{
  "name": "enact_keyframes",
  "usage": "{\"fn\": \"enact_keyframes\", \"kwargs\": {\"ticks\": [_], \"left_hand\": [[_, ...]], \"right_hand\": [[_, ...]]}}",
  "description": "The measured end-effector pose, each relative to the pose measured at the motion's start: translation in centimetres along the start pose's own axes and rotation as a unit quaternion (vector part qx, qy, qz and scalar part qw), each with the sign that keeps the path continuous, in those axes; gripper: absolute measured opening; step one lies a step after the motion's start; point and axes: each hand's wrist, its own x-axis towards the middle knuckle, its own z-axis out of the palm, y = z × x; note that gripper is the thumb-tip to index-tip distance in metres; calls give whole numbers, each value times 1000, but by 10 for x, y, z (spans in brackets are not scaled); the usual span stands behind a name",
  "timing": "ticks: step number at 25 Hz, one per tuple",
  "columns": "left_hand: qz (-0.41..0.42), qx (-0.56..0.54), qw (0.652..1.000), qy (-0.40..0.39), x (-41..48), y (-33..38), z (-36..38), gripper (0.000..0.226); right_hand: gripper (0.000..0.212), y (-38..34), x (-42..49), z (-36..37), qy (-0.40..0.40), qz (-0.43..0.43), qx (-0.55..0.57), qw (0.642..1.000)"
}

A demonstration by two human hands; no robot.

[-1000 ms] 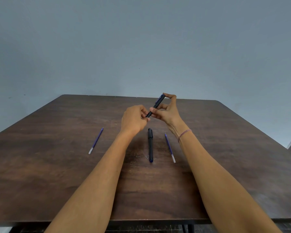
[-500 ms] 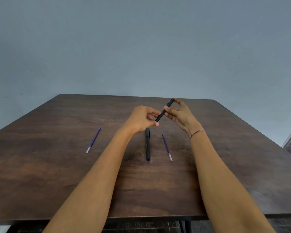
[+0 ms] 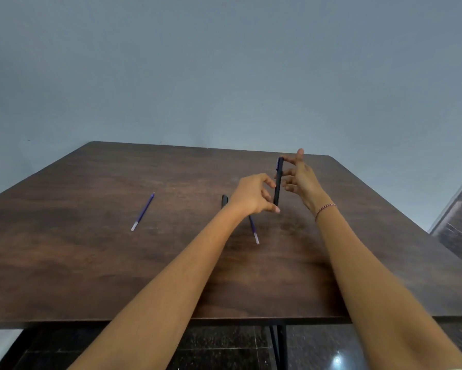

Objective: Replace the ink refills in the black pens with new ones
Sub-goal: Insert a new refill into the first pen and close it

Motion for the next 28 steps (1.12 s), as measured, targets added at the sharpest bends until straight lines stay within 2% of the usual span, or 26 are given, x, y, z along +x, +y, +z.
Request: {"fn": "enact_keyframes", "kwargs": {"ticks": [2,7,11,16,19,24,28], "left_hand": [[-10,13,1000,-8,-5,12,16,68],[-29,125,991,46,-17,33,50,114],[-67,123,989,41,-22,34,63,130],[-108,105,989,14,-24,31,69,132],[-135,78,988,-5,-24,34,70,131],[-148,68,986,-21,-22,37,74,131],[-122,15,992,-16,-23,35,73,135]], "right_hand": [[68,-3,-5,-17,-7,-7,-78,997],[71,-4,-14,-52,-28,-15,-277,960],[68,7,-21,-53,-48,-13,-370,928],[68,22,-11,-55,-62,9,-444,894],[66,26,-15,-58,-42,43,-483,874],[59,28,-19,-57,-27,42,-482,875],[60,24,-16,-55,-22,34,-483,875]]}}
